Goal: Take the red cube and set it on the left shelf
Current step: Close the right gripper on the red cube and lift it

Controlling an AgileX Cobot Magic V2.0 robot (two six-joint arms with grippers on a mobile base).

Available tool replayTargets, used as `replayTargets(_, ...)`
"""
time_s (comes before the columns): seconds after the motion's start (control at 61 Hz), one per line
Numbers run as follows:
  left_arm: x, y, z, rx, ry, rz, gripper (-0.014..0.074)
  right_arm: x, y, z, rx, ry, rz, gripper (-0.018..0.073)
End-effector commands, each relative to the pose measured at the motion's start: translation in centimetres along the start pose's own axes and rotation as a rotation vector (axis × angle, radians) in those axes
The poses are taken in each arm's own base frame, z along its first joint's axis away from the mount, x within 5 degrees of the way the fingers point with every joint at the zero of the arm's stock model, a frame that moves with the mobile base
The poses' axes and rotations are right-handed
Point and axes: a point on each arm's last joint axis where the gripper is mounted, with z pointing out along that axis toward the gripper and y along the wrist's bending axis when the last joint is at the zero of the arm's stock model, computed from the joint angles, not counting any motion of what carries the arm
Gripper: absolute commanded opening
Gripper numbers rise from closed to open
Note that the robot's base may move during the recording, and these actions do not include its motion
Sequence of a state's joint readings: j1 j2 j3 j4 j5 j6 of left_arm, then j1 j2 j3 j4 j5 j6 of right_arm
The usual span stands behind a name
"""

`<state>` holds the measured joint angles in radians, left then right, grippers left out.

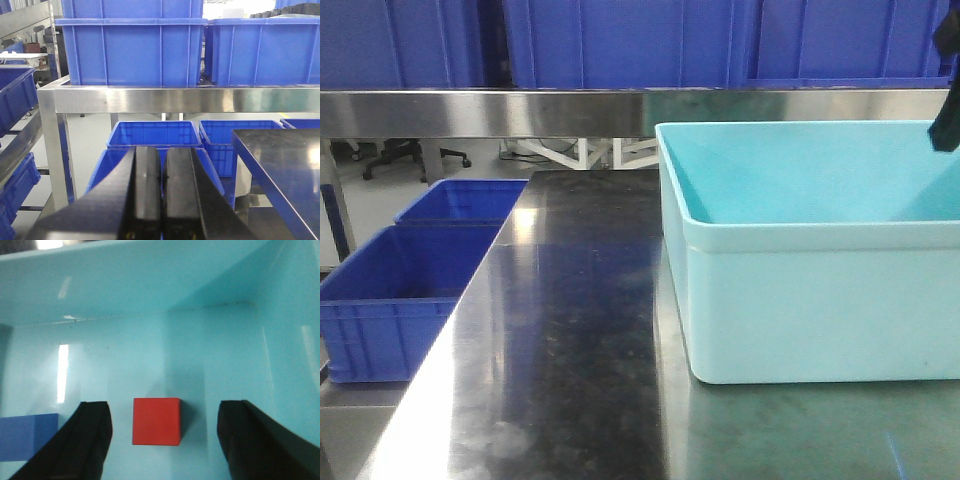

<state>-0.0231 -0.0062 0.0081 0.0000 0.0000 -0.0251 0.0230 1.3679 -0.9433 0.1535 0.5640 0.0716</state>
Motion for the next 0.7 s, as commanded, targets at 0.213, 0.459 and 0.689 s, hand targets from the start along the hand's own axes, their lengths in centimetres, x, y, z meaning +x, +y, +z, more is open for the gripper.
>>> replayTargets(0.213, 0.0, 0.0, -0.1, 0.000, -0.076, 0.000, 0.0102, -0.8, 2.2, 1.2, -0.050, -0.029, -0.046, 0.0587)
replayTargets(0.459, 0.0, 0.0, -0.1, 0.000, -0.076, 0.000, 0.0102, -0.2, 2.4, 2.8, -0.045, 0.036, -0.054, 0.0587)
replayTargets(0.689, 0.0, 0.0, -0.1, 0.000, -0.076, 0.000, 0.0102, -0.2, 2.4, 3.0, -0.040, 0.035, -0.062, 0.0587)
